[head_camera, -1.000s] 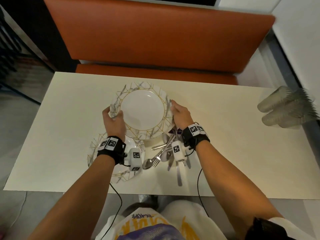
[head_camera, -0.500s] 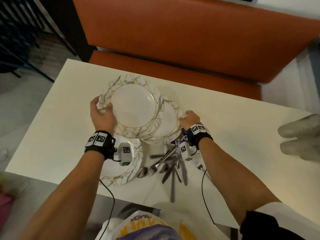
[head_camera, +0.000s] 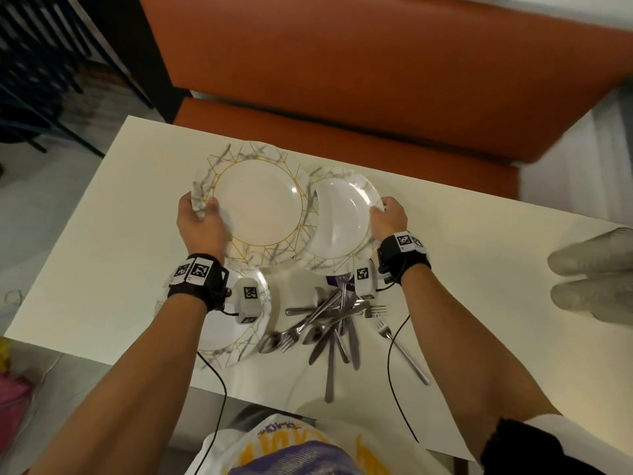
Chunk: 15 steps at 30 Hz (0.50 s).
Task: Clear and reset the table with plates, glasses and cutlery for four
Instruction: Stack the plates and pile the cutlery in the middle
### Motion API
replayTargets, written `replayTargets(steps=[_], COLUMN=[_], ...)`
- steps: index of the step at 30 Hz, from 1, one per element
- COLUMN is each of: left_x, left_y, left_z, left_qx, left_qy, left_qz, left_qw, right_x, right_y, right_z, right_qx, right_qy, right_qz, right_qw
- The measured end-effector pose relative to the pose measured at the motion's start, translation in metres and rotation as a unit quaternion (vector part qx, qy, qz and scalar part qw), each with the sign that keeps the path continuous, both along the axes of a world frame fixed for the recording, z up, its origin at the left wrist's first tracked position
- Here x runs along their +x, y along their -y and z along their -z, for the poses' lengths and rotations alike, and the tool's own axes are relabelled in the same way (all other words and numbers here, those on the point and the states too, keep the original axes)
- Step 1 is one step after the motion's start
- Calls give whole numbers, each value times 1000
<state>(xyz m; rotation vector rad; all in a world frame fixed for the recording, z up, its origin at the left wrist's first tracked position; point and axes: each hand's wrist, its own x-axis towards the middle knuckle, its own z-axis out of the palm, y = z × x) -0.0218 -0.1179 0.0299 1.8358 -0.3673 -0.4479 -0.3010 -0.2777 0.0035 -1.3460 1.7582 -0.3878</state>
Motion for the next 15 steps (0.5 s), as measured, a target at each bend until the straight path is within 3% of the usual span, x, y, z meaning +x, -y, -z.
replayTargets(steps=[7,15], left_x=[-18,-50], left_y=[14,12], left_z=[-10,-9], left_qx=[-18,-23], left_qy=[15,8], left_qz=[29,68], left_qw=[999,997], right_x=[-62,-84], right_y=[13,9], right_z=[-44,-51], right_qx=[-131,-167], right_qy=[8,12], right_qz=[137,175], right_qw=[982,970])
